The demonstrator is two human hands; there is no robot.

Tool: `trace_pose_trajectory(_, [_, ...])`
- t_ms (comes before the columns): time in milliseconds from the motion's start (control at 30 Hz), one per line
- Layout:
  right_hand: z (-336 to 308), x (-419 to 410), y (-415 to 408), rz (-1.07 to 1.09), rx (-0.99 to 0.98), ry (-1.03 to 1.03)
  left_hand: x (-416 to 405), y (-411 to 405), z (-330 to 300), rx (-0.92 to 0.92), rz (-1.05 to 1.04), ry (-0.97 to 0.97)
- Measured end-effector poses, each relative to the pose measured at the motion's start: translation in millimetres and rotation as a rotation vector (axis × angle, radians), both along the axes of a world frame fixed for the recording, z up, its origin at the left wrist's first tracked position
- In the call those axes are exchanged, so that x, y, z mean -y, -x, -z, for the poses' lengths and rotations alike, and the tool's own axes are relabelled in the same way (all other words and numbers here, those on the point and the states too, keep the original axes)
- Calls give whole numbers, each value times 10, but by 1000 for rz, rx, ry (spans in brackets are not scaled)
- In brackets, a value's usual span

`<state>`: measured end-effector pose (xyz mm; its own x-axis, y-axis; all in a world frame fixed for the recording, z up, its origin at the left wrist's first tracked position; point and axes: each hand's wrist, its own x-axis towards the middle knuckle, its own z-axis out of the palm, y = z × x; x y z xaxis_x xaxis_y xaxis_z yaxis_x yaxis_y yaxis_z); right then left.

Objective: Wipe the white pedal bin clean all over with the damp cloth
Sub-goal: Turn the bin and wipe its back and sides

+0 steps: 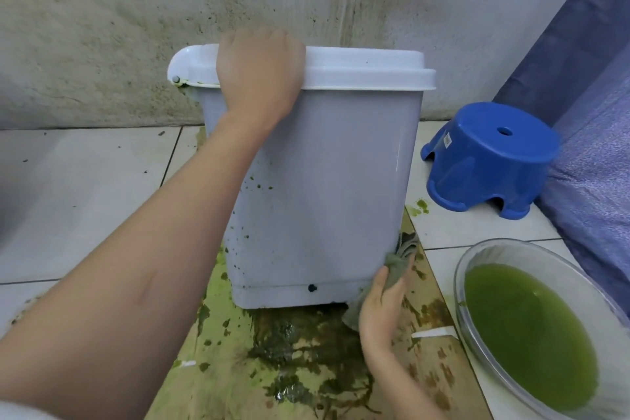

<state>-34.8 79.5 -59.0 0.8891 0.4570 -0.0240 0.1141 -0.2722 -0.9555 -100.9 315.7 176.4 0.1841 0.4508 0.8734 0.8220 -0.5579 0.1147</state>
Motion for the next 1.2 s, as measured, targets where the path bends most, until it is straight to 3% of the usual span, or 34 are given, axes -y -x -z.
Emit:
trace_pose_trajectory(100, [-157, -9, 439, 32, -115, -4, -22, -19, 13, 0, -15, 4])
trace_pose_trajectory(200, [-324, -84, 1034, -87, -229, 5, 17, -22, -16, -12, 16, 39])
trace_pose_trajectory(333, [-544, -340, 1361, -170, -118, -27, 19, 38, -14, -33, 42, 23])
trace_pose_trajectory(433, [-724, -531, 1072, -166, 134, 8, -12, 40, -1, -8, -7, -67])
trace_pose_trajectory(567, [-974, -763, 225, 21, 359, 43, -45, 40, 8, -28, -31, -124])
trace_pose_trajectory(633, [-915, -763, -34, 123, 335, -16, -33, 15, -5, -76, -78, -126])
trace_pose_trajectory(733, [-595, -562, -2, 245, 140, -153, -2, -2, -14, -98, -116, -126])
trace_pose_trajectory(833, [-381, -363, 118, 287, -47, -137, 45, 12, 29, -74, -87, -111])
trace_pose_trajectory(967, [-906, -497, -129, 193, -187, -132, 58, 35, -3, -34, -71, -82])
trace_pose_trajectory(1133, [-1905, -972, -460, 101, -56, -286, 70, 45, 21, -37, -41, -89])
trace_pose_trajectory(1200, [-1885, -1110, -427, 123, 196, -233, 60, 46, 10, -49, -63, -85])
